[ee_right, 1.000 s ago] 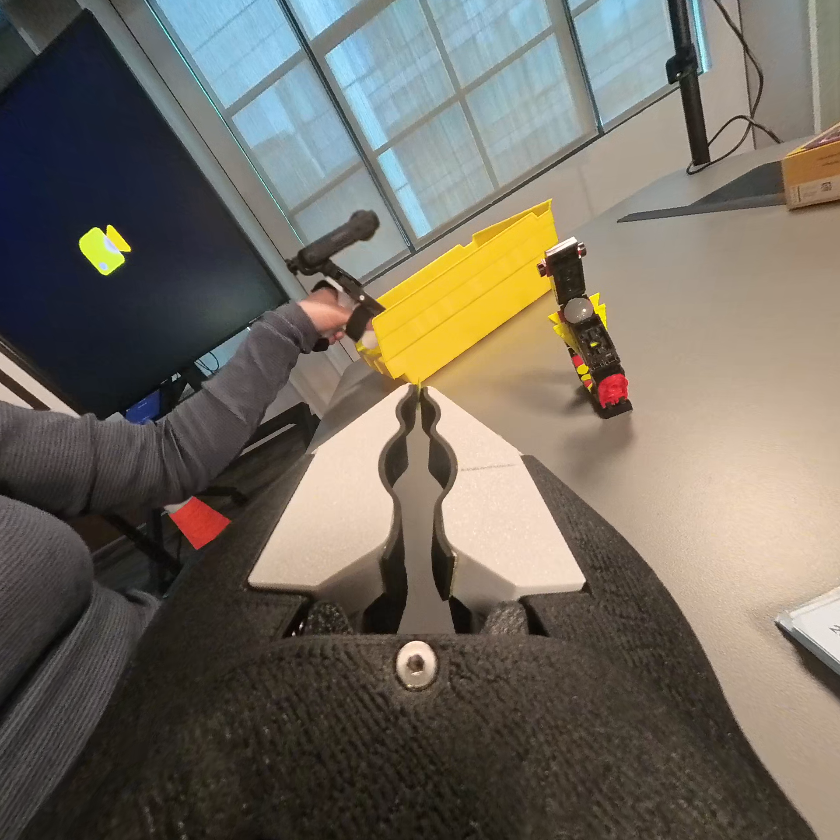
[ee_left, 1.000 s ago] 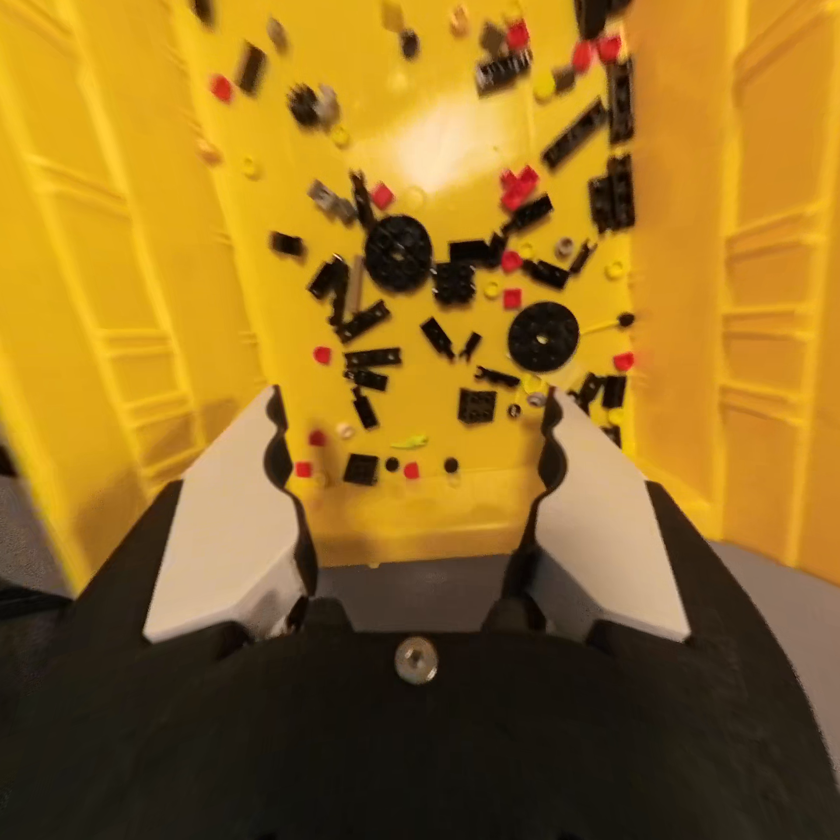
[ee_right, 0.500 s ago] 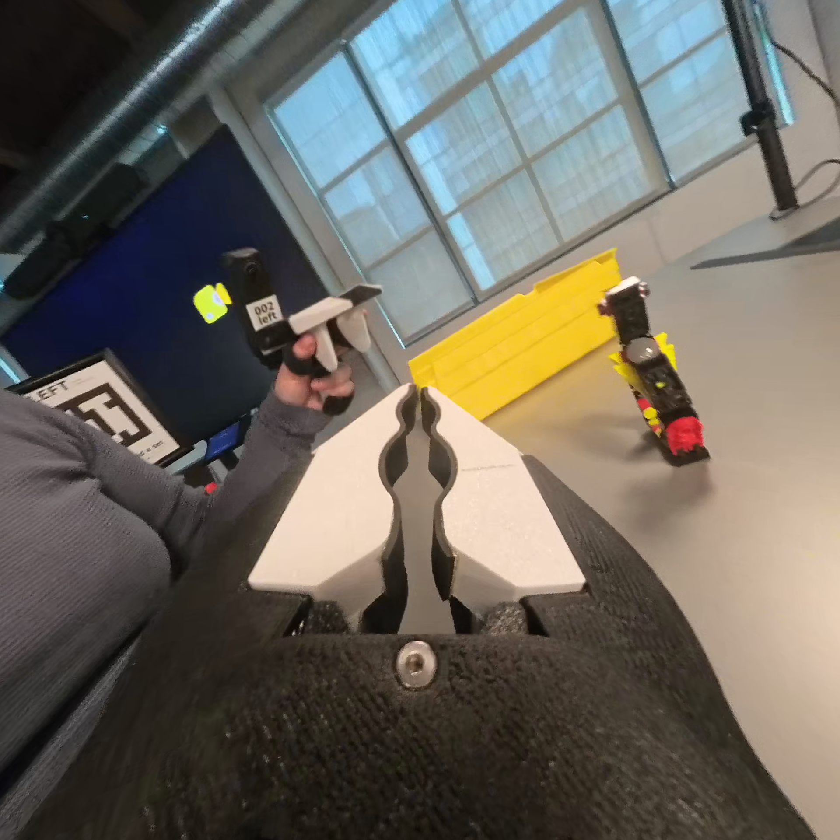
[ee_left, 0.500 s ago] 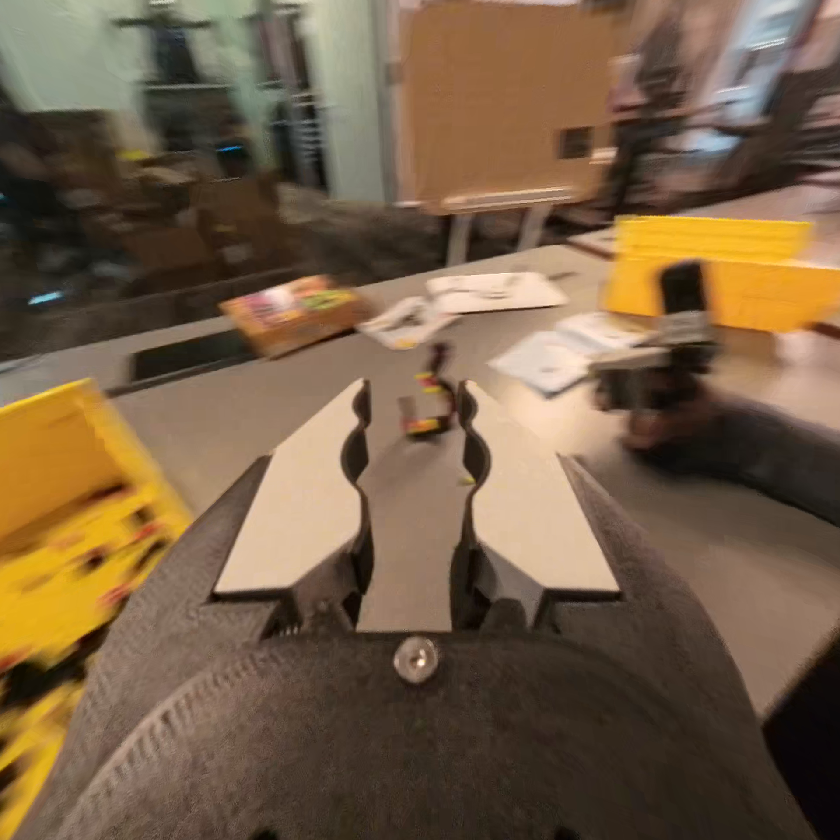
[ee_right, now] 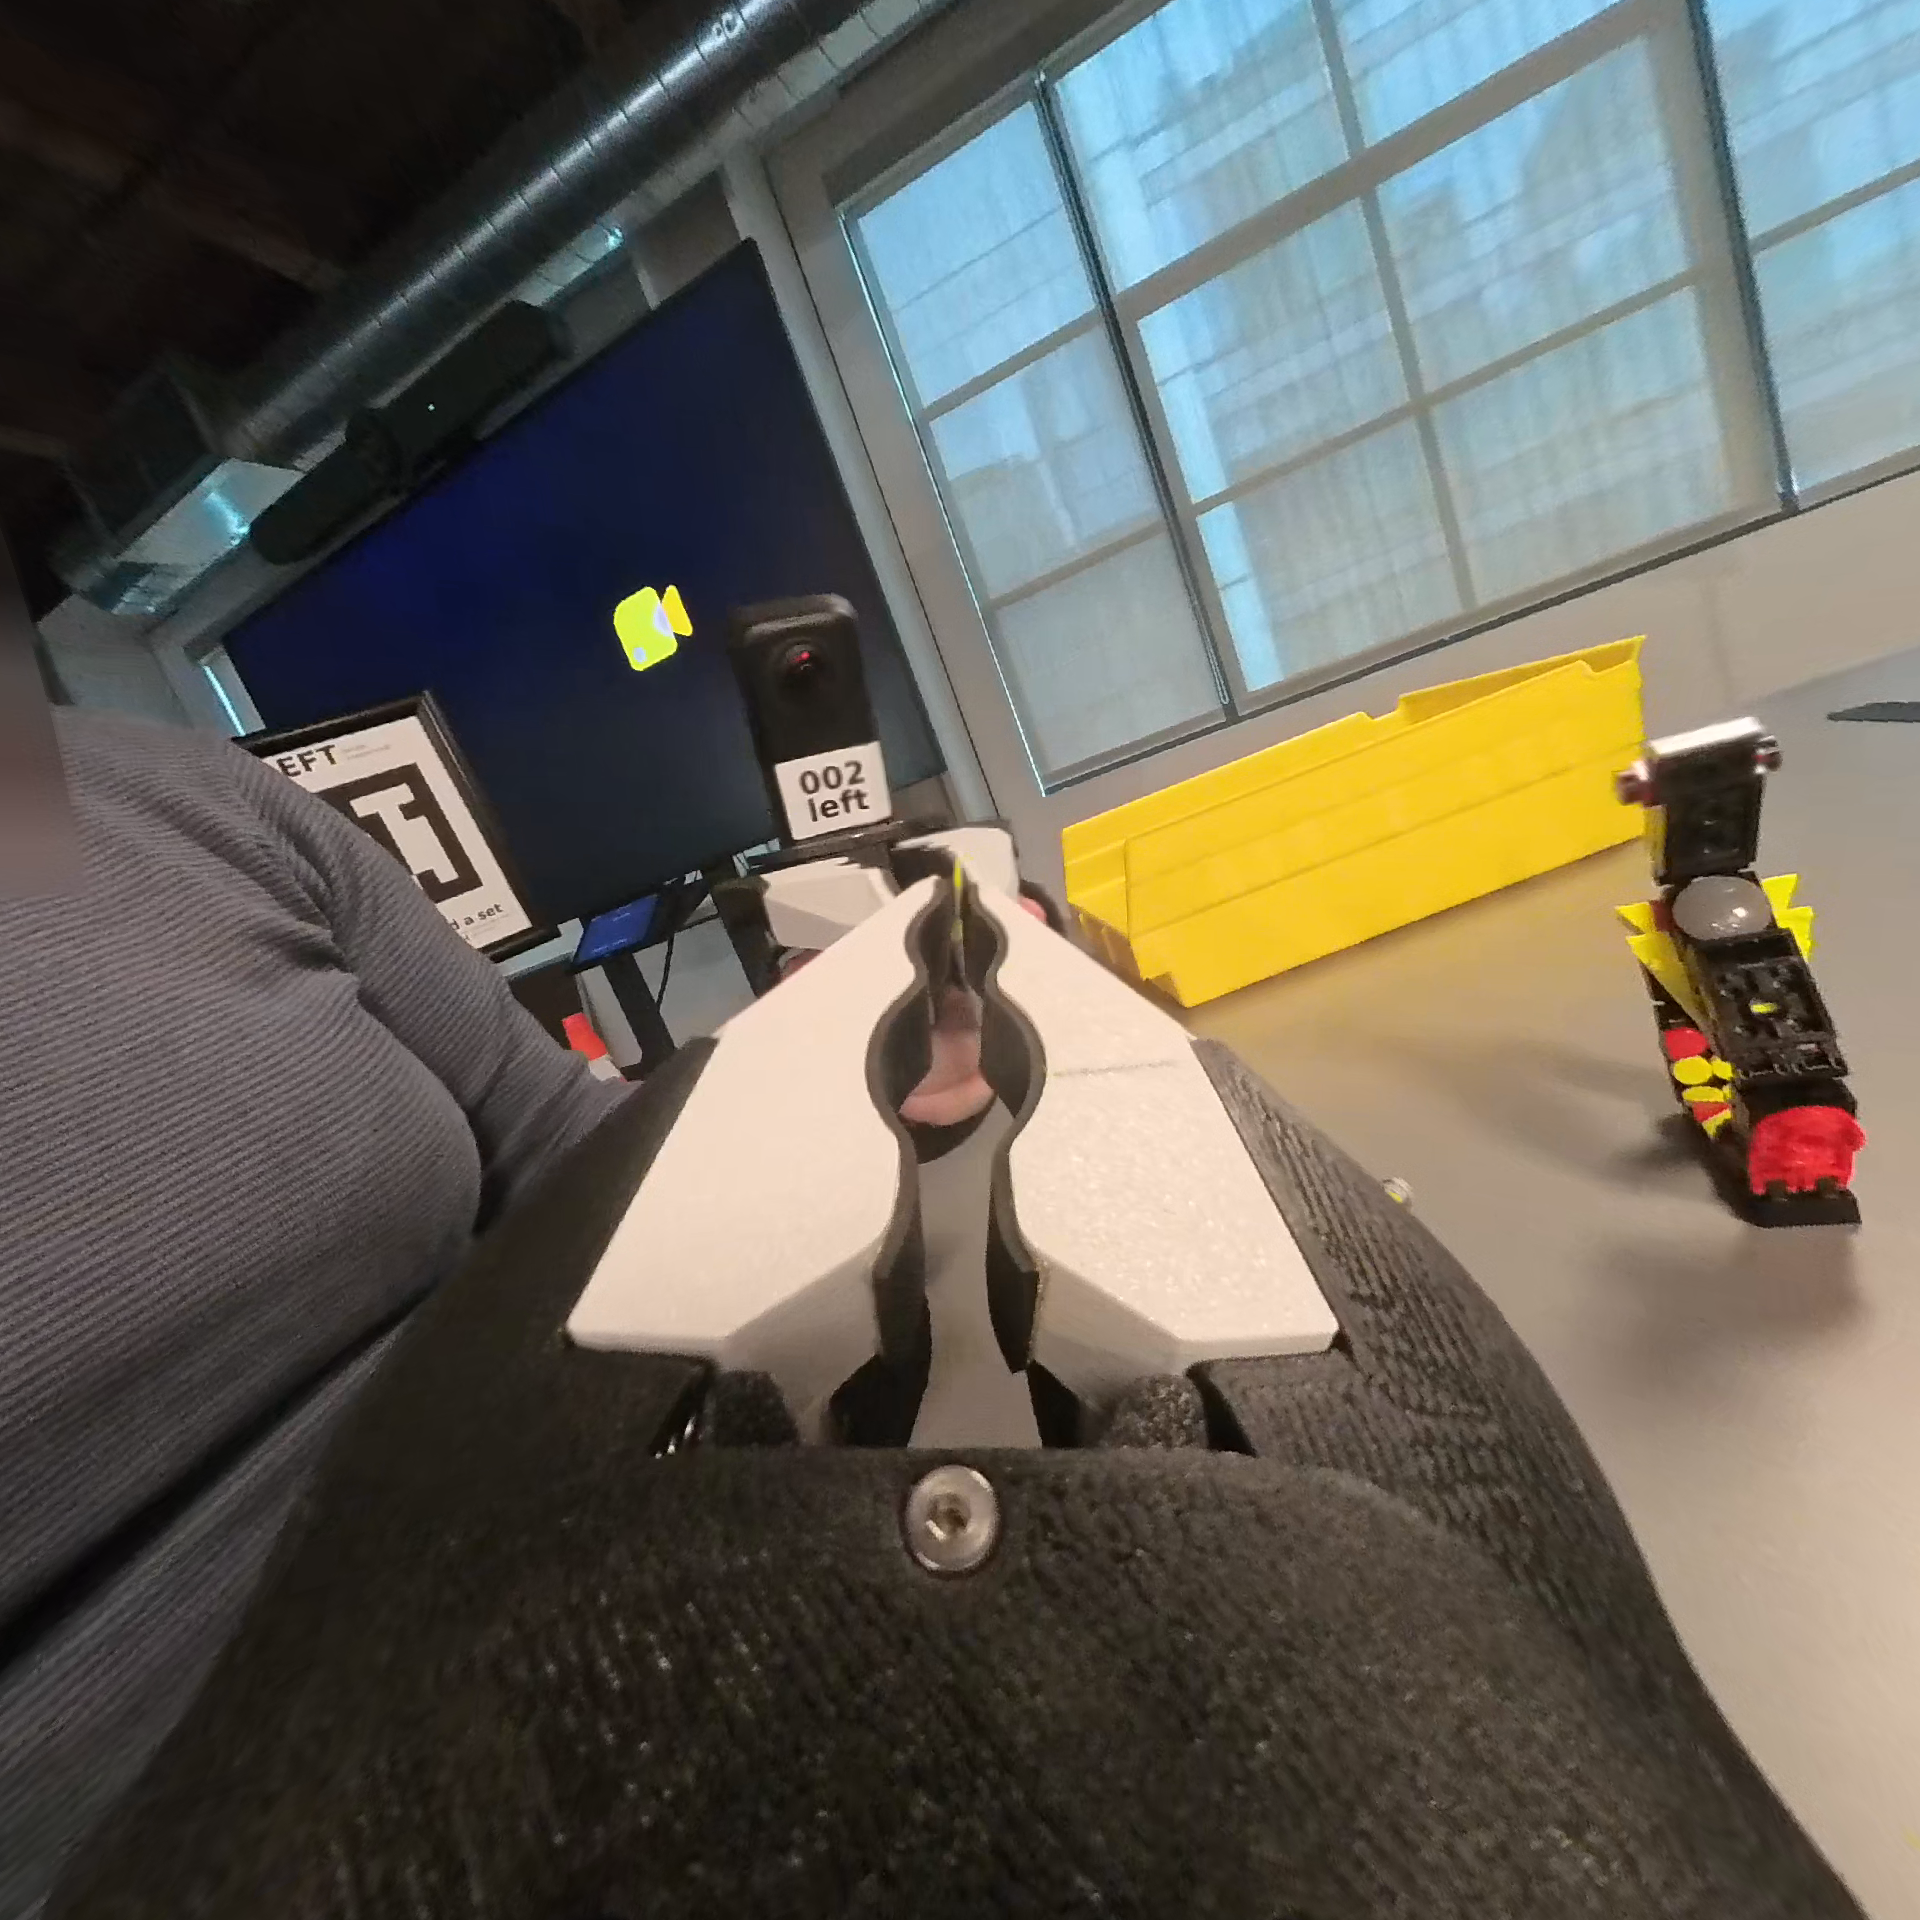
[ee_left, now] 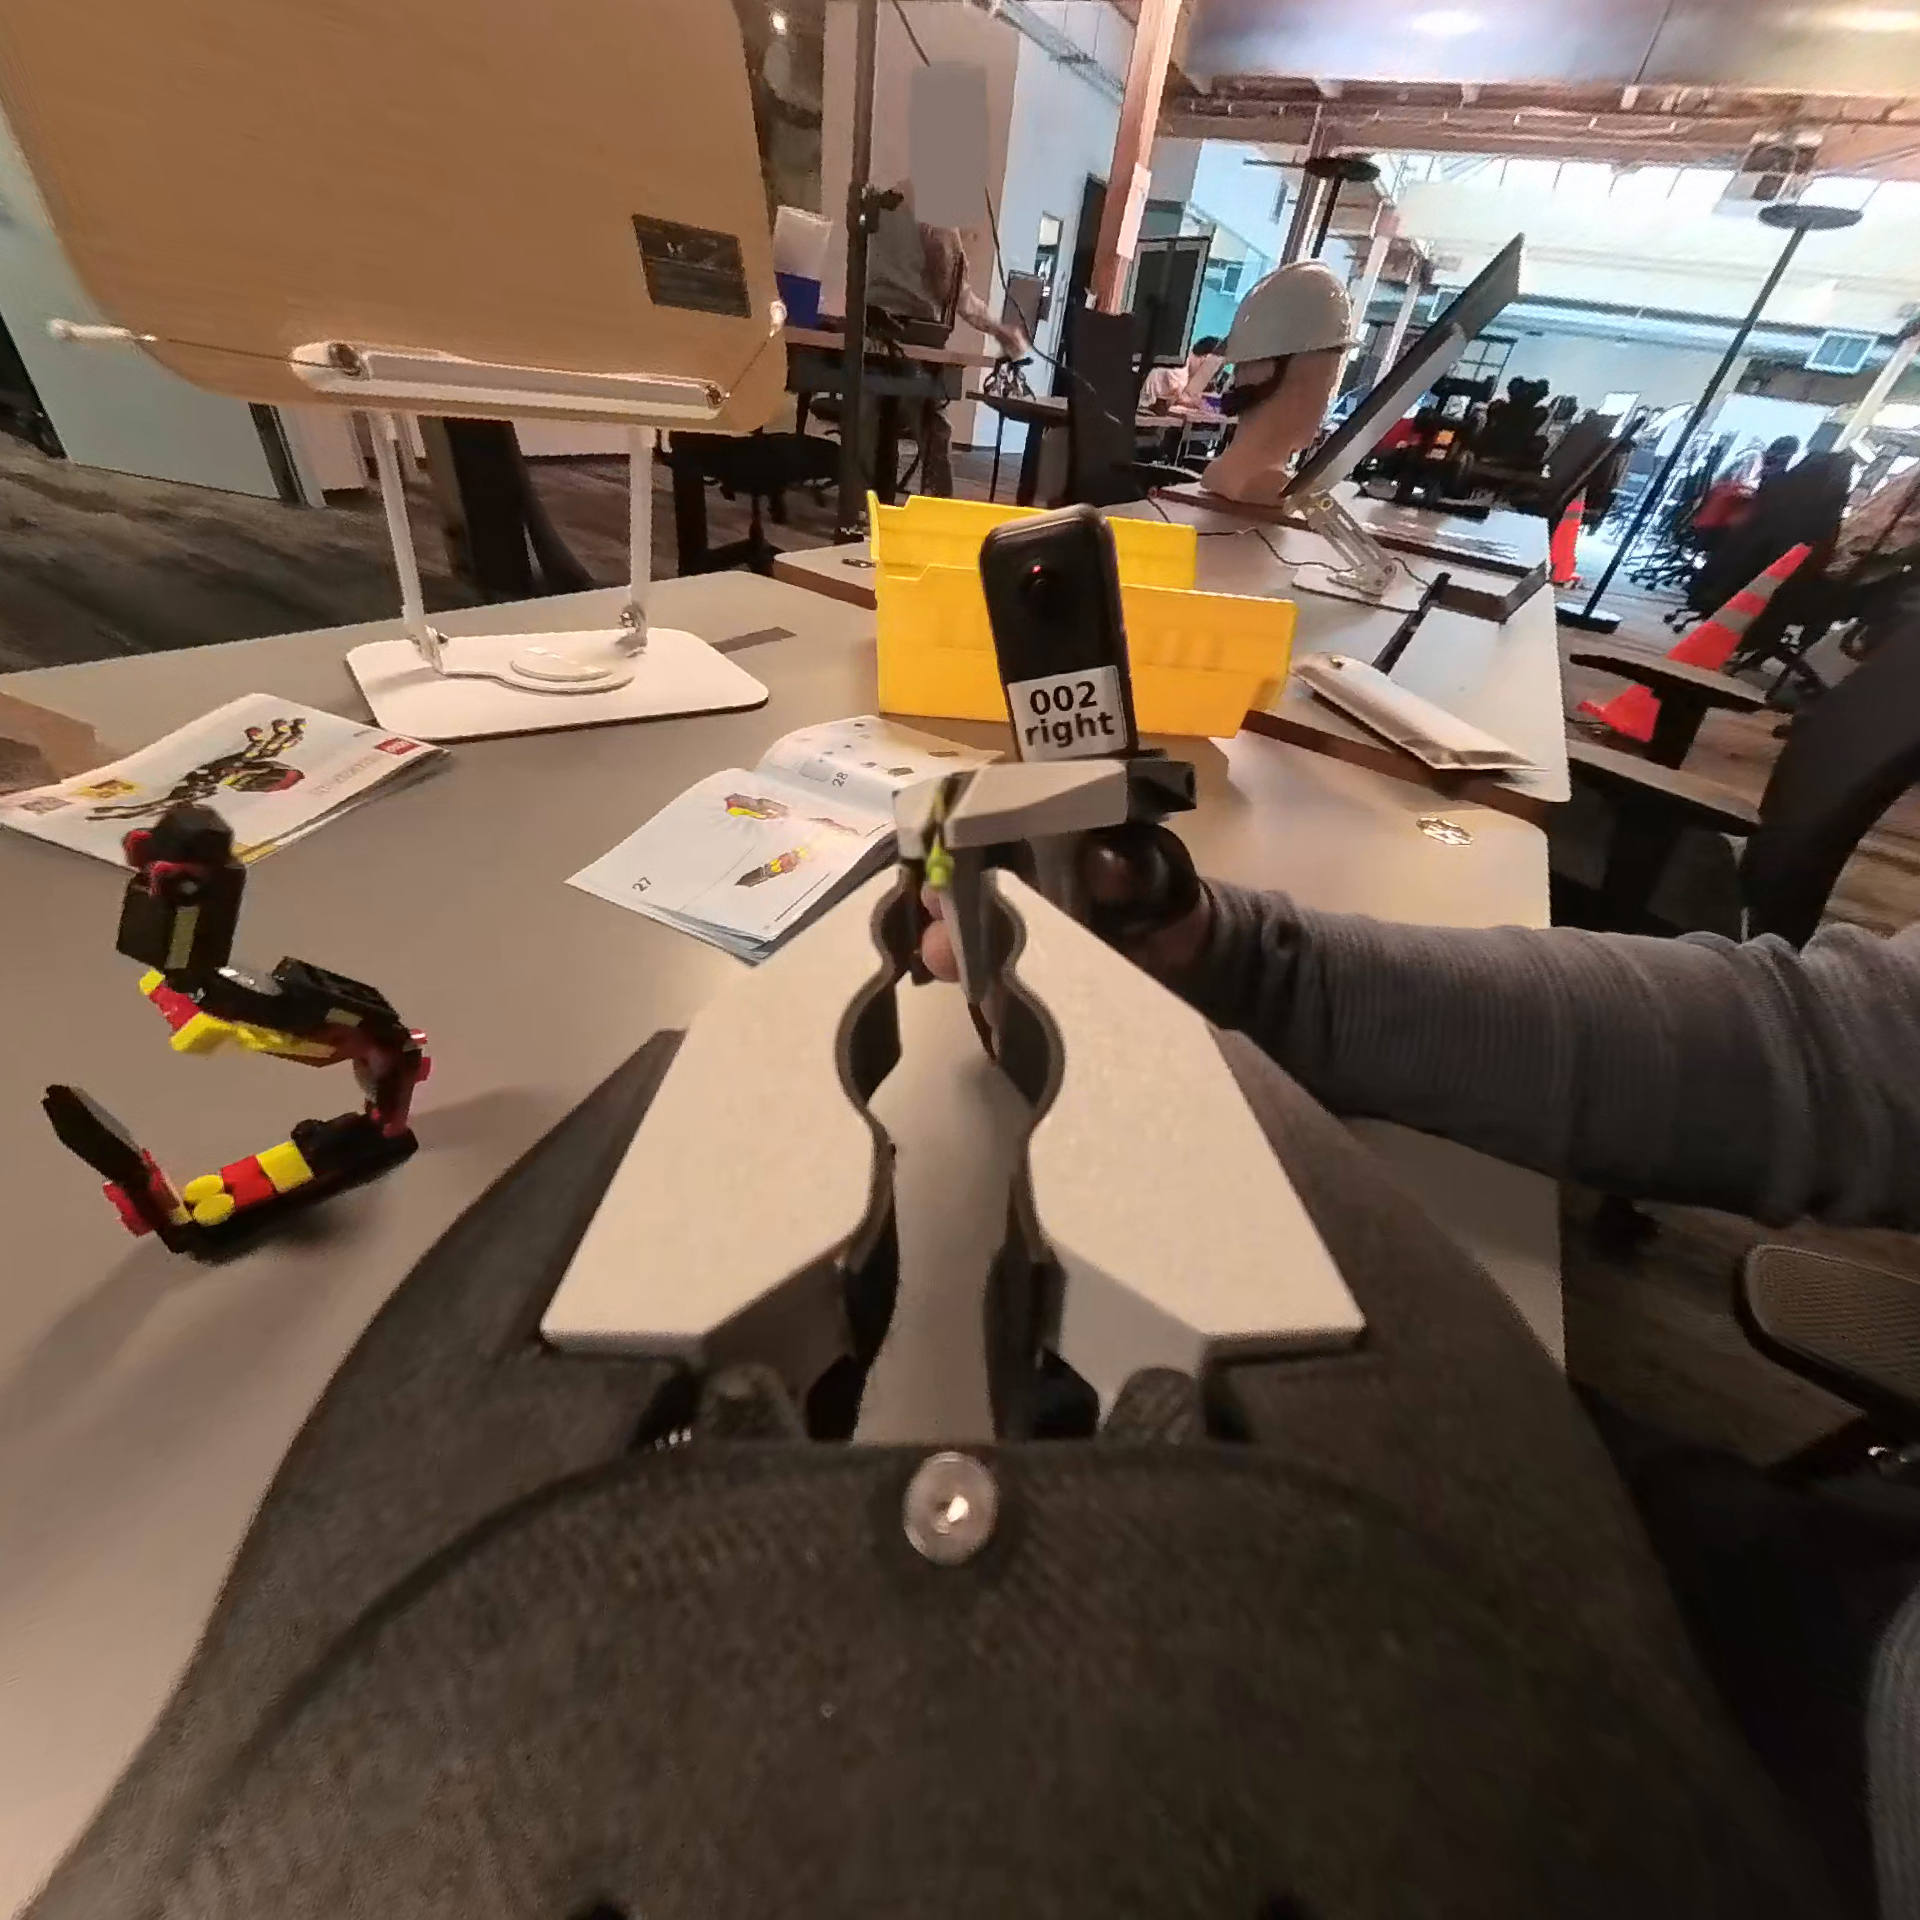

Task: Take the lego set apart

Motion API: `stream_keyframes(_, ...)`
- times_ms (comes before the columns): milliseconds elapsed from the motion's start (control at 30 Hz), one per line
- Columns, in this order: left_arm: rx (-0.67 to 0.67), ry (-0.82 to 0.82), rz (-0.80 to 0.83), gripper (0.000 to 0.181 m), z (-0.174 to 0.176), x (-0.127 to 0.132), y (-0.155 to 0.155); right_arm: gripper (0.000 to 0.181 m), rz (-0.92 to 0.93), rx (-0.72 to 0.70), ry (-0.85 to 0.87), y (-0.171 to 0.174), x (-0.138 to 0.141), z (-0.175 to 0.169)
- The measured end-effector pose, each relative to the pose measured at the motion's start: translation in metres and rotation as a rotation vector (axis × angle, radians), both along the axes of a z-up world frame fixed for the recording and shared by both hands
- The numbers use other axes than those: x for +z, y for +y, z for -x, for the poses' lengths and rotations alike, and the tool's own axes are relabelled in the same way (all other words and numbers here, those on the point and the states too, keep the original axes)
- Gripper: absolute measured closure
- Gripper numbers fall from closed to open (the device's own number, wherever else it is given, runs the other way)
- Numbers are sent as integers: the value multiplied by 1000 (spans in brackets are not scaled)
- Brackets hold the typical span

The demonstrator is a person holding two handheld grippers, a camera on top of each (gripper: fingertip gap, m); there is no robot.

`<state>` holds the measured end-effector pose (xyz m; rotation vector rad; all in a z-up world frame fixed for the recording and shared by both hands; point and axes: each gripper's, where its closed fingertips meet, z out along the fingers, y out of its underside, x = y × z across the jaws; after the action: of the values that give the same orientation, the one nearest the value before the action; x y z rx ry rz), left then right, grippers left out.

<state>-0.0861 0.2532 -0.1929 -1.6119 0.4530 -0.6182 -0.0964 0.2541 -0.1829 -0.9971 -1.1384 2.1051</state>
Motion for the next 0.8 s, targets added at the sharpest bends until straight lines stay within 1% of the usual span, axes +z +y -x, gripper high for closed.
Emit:
stream_keyframes(100,4,-6,4,170,1,-1,2,181,-7,18,-1,-5,0,1)
stream_keyframes(267,23,10,5,178,2,-2,2,181,-7,-3,-10,-2,-2,3)
stream_keyframes(333,70,43,-18,178,11,2,0,180,-8,-46,-2,2,-1,4)
stream_keyframes(367,115,62,-49,177,21,9,-2,175,-7,-91,0,9,0,4)
stream_keyframes(400,180,83,-85,178,37,19,-6,171,-12,-153,-2,18,0,3)
stream_keyframes(433,275,104,-123,177,60,30,-10,169,-22,-238,-2,30,1,2)
stream_keyframes(500,530,148,-170,178,124,50,-23,168,-65,-460,6,58,4,-4)
stream_keyframes(533,653,162,-162,178,158,56,-33,168,-88,-584,1,73,4,-9)
stream_keyframes(567,753,171,-122,178,191,56,-42,169,-111,-702,-13,88,4,-15)
stream_keyframes(600,835,184,-35,178,224,48,-50,169,-134,-803,-31,100,2,-20)
stream_keyframes(667,946,212,201,177,279,18,-67,170,-169,-932,-56,115,0,-30)
stream_keyframes(733,995,223,403,177,316,-10,-82,171,-178,-988,-68,122,-1,-34)
stream_keyframes(800,1003,236,586,177,337,-35,-94,171,-173,-1000,-84,125,-5,-34)
